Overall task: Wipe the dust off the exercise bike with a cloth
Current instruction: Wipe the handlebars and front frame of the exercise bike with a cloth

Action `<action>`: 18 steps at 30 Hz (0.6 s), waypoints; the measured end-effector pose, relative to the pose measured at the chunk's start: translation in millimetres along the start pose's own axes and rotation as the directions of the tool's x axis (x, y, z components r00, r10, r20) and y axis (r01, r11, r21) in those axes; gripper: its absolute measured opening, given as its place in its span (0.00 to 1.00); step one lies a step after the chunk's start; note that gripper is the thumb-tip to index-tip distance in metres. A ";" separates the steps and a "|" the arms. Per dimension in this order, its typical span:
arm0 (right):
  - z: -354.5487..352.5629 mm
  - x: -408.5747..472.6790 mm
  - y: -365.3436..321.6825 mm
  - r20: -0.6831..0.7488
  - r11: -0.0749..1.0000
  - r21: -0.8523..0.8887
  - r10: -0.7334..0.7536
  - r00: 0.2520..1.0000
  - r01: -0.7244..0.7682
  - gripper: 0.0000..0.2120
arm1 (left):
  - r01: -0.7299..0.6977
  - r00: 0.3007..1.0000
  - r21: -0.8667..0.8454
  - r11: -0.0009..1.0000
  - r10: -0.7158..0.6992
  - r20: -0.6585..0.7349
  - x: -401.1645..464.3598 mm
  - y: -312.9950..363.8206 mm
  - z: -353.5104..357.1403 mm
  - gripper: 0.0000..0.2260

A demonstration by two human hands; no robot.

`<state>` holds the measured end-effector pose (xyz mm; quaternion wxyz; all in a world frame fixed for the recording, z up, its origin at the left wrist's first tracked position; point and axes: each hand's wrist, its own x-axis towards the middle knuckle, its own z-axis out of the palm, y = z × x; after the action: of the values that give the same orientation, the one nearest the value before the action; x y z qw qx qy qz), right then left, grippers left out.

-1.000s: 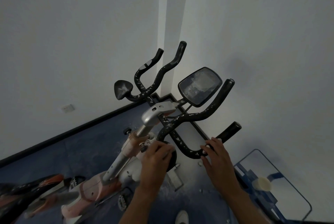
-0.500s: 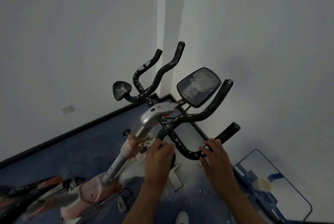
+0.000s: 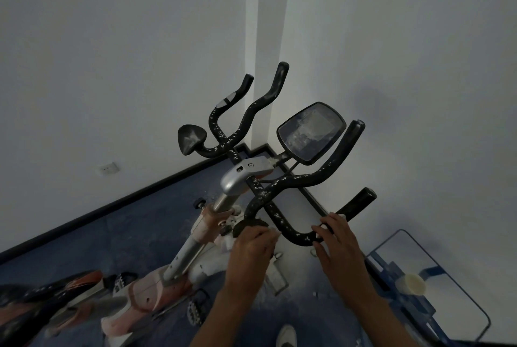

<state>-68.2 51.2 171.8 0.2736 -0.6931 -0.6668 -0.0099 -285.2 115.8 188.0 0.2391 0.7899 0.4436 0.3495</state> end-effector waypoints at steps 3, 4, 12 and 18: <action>0.3 -0.6 1.8 0.010 1.000 0.008 0.000 1.000 0.000 0.19 | 0.083 0.991 -0.014 0.996 -0.084 -0.102 9.5 -4.5 -9.8 0.08; 0.2 -0.2 1.7 0.011 1.000 0.008 -0.001 1.000 0.001 0.19 | 0.116 0.981 -0.034 0.993 -0.120 -0.154 15.2 -4.5 -12.1 0.08; -1.3 -0.2 -0.8 0.000 1.000 0.005 -0.003 1.000 0.003 0.20 | -0.068 0.991 -0.016 0.998 0.066 -0.112 -12.8 -3.5 -5.6 0.06; -1.8 -0.1 -0.3 -0.002 1.000 0.027 -0.006 1.000 0.006 0.17 | -0.025 0.995 -0.053 0.998 0.020 -0.094 -26.5 -39.4 -16.9 0.14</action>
<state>-67.9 50.5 173.5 0.2837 -0.6873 -0.6687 -0.0022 -328.7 113.4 162.8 0.2353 0.7708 0.4360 0.4006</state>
